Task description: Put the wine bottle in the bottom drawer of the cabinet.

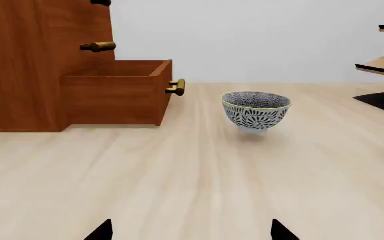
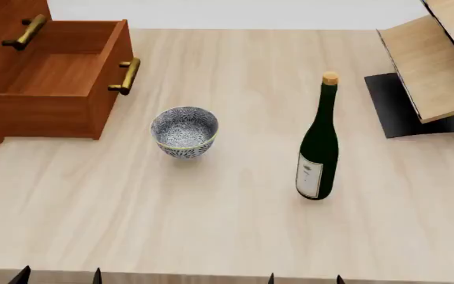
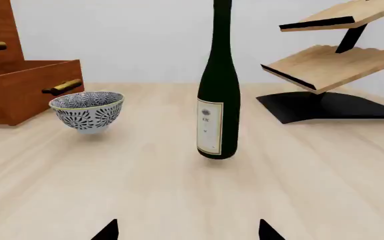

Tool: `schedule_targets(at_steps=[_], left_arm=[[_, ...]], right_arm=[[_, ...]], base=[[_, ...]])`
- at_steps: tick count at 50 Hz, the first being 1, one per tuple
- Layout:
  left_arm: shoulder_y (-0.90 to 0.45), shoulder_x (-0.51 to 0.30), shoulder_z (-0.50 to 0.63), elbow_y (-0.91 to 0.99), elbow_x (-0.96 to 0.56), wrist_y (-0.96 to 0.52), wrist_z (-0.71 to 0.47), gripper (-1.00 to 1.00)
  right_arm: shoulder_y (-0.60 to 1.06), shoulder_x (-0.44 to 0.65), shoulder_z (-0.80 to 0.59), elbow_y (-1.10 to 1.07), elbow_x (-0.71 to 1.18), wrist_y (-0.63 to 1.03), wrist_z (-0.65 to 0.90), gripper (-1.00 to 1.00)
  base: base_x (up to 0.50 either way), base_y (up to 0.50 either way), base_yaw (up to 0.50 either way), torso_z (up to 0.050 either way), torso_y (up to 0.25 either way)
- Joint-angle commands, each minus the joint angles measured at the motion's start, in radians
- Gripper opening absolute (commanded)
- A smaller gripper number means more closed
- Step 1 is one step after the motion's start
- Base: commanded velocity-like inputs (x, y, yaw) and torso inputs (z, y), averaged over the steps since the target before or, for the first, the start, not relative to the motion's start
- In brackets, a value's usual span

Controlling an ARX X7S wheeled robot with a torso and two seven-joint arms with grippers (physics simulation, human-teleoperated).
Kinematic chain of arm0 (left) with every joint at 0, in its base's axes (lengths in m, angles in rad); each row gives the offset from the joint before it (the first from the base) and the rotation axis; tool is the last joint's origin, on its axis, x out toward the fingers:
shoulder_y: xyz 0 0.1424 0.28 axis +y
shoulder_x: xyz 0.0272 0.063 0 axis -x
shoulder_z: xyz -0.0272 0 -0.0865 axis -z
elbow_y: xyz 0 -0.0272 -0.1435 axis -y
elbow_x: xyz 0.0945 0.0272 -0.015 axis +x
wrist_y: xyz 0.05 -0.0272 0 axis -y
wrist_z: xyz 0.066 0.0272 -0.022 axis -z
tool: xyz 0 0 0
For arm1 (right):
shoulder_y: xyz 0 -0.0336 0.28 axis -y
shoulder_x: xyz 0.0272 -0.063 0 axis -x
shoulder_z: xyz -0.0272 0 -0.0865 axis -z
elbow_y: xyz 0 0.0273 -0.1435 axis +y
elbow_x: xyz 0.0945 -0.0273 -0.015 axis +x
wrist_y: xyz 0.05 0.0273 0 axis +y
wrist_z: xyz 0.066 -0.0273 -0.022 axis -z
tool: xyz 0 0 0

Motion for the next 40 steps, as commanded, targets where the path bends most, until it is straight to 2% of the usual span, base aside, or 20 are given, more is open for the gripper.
schedule_targets(at_steps=[1,4,32,40], left_arm=[[0.0,-0.01,0.011,0.0,-0.01,0.0,-0.011,1.0],[-0.011,-0.02,0.019,-0.006,-0.021,-0.036,-0.032,1.0],[-0.005,-0.072,0.089,-0.007,-0.061,-0.004,-0.096,1.0],[-0.006,-0.082,0.105,-0.006,-0.066,0.0,-0.105,1.0]], right_arm=[[0.0,0.009,-0.013,0.0,0.009,0.0,0.013,1.0],[0.005,0.021,-0.029,0.021,0.011,-0.017,0.019,1.0],[0.006,0.076,-0.105,0.02,0.037,-0.034,0.079,1.0],[0.003,0.086,-0.118,0.01,0.044,-0.035,0.089,1.0]], base=[[0.0,0.0,0.0,0.0,0.0],[0.0,0.0,0.0,0.038,0.0],[0.0,0.0,0.0,0.05,0.0],[0.0,0.11,0.0,0.004,0.0]])
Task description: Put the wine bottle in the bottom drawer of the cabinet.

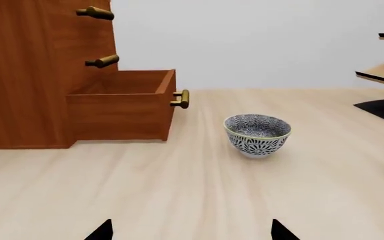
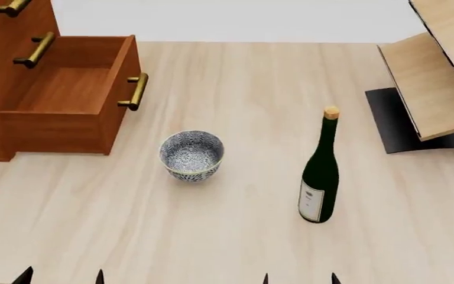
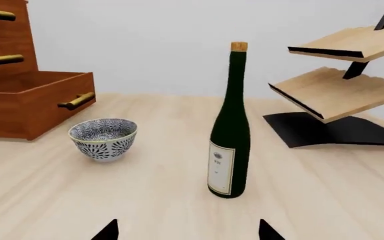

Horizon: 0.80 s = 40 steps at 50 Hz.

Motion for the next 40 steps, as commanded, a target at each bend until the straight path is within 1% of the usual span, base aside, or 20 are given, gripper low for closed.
schedule_targets(at_steps=[1,14,30,40], left_arm=[[0.0,-0.016,0.017,-0.002,-0.01,0.009,-0.02,1.0],[-0.003,-0.028,0.038,-0.01,-0.005,0.021,-0.051,1.0],[-0.012,-0.042,0.053,-0.006,-0.036,-0.009,-0.066,1.0],[-0.011,-0.053,0.07,-0.003,-0.037,-0.008,-0.074,1.0]], right_arm=[[-0.003,0.015,-0.023,-0.01,0.007,-0.001,0.017,1.0],[0.001,0.03,-0.041,0.0,0.019,-0.013,0.033,1.0],[0.004,0.045,-0.059,0.007,0.029,-0.024,0.051,1.0],[0.005,0.053,-0.071,-0.001,0.038,-0.018,0.058,1.0]], base=[[0.0,0.19,0.0,0.0,0.0],[0.0,0.27,0.0,0.0,0.0],[0.0,0.28,0.0,0.0,0.0],[0.0,0.27,0.0,0.048,0.0]])
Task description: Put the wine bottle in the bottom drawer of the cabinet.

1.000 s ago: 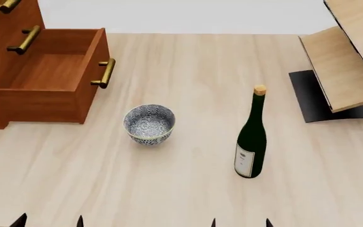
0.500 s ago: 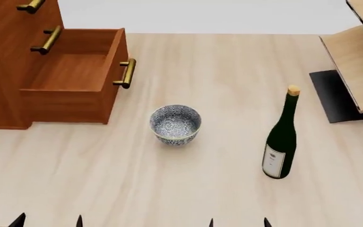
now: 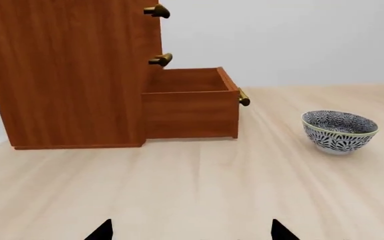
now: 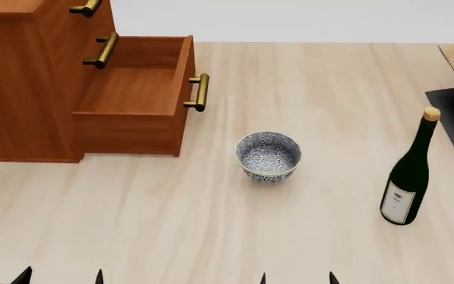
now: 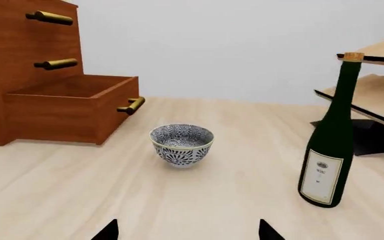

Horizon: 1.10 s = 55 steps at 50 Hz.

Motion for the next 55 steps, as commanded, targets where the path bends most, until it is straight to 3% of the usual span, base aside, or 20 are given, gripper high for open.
schedule_targets(at_steps=[1,13,29,55], left_arm=[[-0.002,-0.011,0.015,0.001,-0.011,-0.004,-0.008,1.0],[-0.006,-0.018,0.024,-0.007,-0.022,0.007,-0.019,1.0],[-0.005,-0.028,0.036,-0.007,-0.034,0.016,-0.03,1.0],[-0.014,-0.041,0.054,-0.017,-0.046,0.014,-0.052,1.0]], right_arm=[[0.001,0.01,-0.013,-0.004,0.008,0.0,0.011,1.0],[0.001,0.017,-0.018,-0.003,0.009,-0.008,0.033,1.0],[-0.002,0.03,-0.035,-0.016,0.013,-0.011,0.044,1.0],[0.002,0.047,-0.06,-0.009,0.019,-0.025,0.057,1.0]], base=[[0.0,0.23,0.0,0.05,0.0],[0.0,0.08,0.0,0.047,0.001],[0.01,0.0,0.0,0.0,0.0],[0.3,0.0,0.0,0.0,0.0]])
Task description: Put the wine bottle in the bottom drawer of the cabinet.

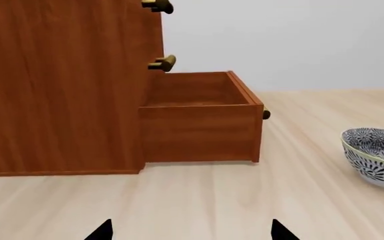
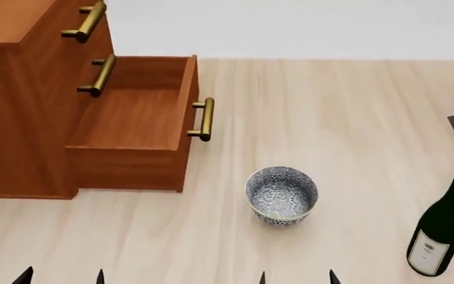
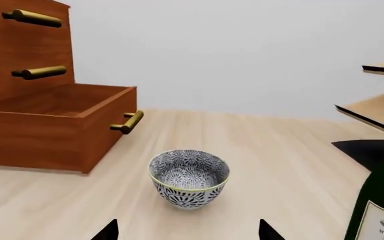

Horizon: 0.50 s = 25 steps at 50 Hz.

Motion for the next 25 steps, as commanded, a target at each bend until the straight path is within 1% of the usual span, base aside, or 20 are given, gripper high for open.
schedule_targets(at_steps=[1,25], left_arm=[[-0.002,-0.006,0.008,-0.003,-0.005,0.003,-0.009,1.0],[0.003,-0.021,0.022,0.01,-0.018,0.003,-0.023,1.0]], right_arm=[[0.001,0.008,-0.01,-0.001,0.003,-0.004,0.006,1.0],[-0.003,0.02,-0.028,-0.014,0.006,-0.008,0.022,1.0]], base=[[0.31,0.0,0.0,0.0,0.0],[0.3,0.0,0.0,0.0,0.0]])
